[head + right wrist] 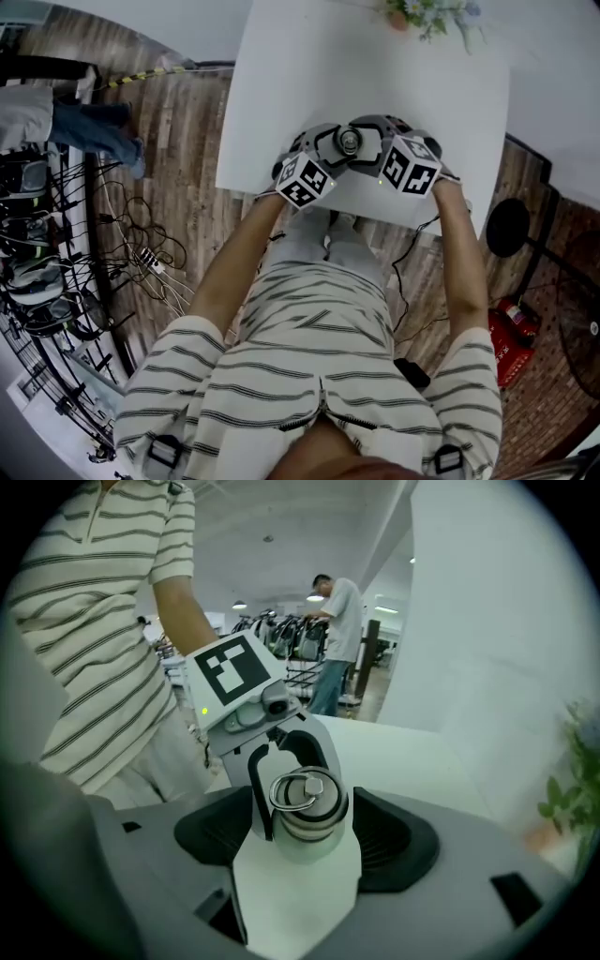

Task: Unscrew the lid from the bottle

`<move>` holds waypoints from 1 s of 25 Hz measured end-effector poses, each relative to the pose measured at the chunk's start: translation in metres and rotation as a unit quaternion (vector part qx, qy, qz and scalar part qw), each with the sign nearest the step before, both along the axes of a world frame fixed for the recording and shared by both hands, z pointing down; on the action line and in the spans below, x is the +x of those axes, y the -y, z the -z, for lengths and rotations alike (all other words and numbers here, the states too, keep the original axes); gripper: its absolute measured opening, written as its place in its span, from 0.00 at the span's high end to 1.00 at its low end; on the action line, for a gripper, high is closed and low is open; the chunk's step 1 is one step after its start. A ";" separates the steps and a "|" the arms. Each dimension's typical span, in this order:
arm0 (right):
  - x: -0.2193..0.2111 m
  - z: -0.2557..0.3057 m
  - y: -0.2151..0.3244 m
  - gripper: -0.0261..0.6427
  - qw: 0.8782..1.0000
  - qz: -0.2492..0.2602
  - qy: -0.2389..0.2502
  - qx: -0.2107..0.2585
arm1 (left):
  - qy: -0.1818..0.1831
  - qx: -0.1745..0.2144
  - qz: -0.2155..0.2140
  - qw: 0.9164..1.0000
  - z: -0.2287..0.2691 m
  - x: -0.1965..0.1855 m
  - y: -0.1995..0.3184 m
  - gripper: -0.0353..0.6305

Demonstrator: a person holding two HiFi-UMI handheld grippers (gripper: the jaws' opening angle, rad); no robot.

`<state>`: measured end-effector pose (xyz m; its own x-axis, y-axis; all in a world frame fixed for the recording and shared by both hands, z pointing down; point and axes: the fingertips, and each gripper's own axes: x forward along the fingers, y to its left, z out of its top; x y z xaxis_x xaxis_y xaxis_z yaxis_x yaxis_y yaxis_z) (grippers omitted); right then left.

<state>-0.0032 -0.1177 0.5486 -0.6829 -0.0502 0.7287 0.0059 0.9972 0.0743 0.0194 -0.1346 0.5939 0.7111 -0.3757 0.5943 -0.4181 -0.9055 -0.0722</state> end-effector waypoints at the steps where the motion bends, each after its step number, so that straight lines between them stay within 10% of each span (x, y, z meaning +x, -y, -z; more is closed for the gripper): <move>1: -0.002 0.003 0.000 0.44 0.999 -0.029 0.021 -0.001 | 0.000 0.000 0.000 1.000 0.000 0.000 0.000 0.47; 5: -0.007 0.017 0.011 0.42 0.978 -0.174 0.117 -0.016 | 0.001 0.001 0.001 1.000 0.000 0.000 0.001 0.47; 11: 0.005 0.028 0.028 0.47 0.900 -0.388 0.200 -0.007 | 0.002 -0.001 0.003 1.000 0.000 -0.002 0.002 0.47; 20: 0.001 0.019 0.026 0.53 0.839 -0.509 0.192 0.012 | 0.000 0.000 0.007 1.000 0.000 -0.003 0.000 0.47; 25: 0.002 0.016 0.026 0.60 0.837 -0.517 0.182 0.019 | 0.000 -0.001 0.008 1.000 0.000 -0.002 0.002 0.47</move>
